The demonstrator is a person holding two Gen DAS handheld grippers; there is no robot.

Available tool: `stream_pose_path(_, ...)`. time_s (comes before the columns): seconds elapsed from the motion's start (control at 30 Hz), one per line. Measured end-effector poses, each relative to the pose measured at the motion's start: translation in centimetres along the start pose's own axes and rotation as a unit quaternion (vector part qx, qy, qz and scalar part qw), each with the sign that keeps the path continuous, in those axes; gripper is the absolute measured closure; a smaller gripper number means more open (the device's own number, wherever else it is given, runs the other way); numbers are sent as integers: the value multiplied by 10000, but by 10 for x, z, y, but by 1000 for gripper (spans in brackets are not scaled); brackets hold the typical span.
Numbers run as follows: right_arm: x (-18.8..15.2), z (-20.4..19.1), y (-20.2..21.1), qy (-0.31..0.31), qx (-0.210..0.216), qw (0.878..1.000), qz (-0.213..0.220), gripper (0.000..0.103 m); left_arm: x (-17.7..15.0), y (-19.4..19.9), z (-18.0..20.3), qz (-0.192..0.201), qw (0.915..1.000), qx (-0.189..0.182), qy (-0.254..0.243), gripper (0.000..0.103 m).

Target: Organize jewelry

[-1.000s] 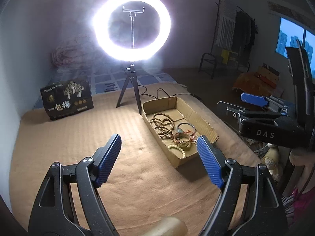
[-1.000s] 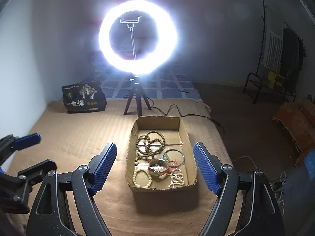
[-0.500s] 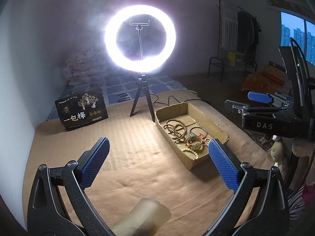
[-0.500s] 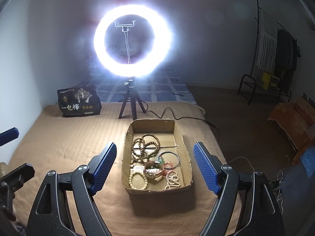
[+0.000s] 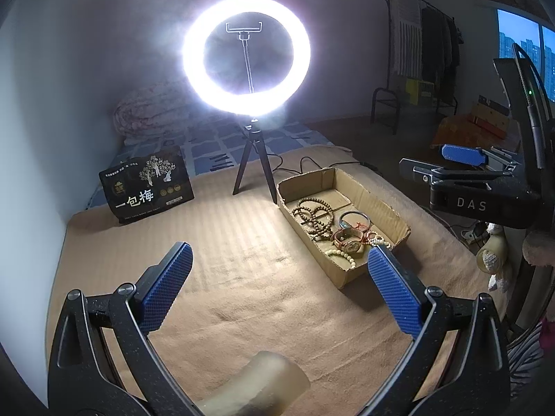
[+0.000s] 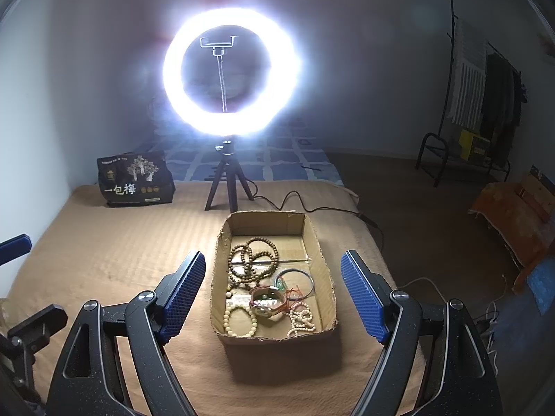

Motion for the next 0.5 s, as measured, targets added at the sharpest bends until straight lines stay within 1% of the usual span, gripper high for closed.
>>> stream_pose_path(0.23, 0, 0, 0, 15, -12, 10000, -7, 22, -1, -2, -1, -47, 10000, -18, 84, 0)
stream_pose_path(0.5, 0, 0, 1, 17, -30, 10000, -5, 22, 1, 0, -2, -8, 9999, -19, 138, 0)
Point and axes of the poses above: each gripper's, at about its wrist camera, not at the fingertips, and y roughly against the way its jaws point, z to its right, x to its top, the point moved 10 cm from there along -y, roughly the way its jaws point, and after that the axes turned 9 degrees about y, right-handed, at the moved point
